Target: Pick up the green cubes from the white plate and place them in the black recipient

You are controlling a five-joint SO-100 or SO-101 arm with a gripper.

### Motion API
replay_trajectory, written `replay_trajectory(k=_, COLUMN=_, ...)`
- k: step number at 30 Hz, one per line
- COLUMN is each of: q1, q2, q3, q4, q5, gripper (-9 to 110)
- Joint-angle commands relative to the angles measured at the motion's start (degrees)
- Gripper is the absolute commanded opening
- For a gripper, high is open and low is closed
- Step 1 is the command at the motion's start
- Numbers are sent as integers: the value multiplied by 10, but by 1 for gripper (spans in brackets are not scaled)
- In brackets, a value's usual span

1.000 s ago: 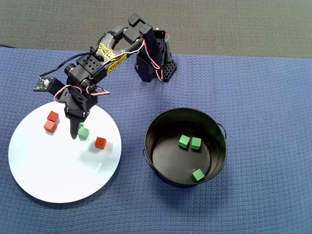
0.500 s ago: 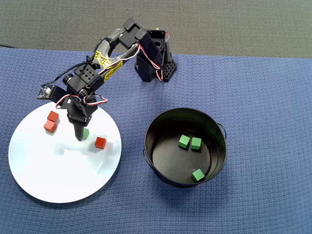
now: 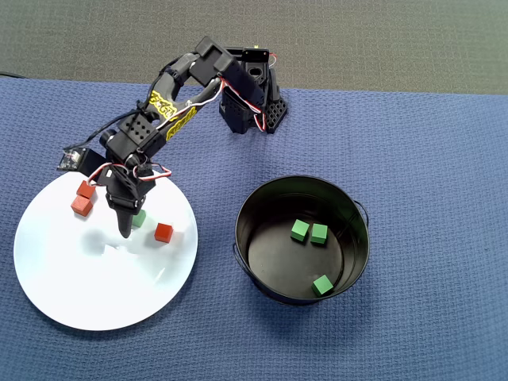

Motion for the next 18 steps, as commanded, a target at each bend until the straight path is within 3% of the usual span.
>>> replay_trajectory(k=1, q1=-8, q2=4, q3=-41, q4=-11, q5=-12, gripper=29)
replay_trajectory(k=18, q1=-4, q2=-27, q3=-76, q4=-4, q5=-18, gripper=28)
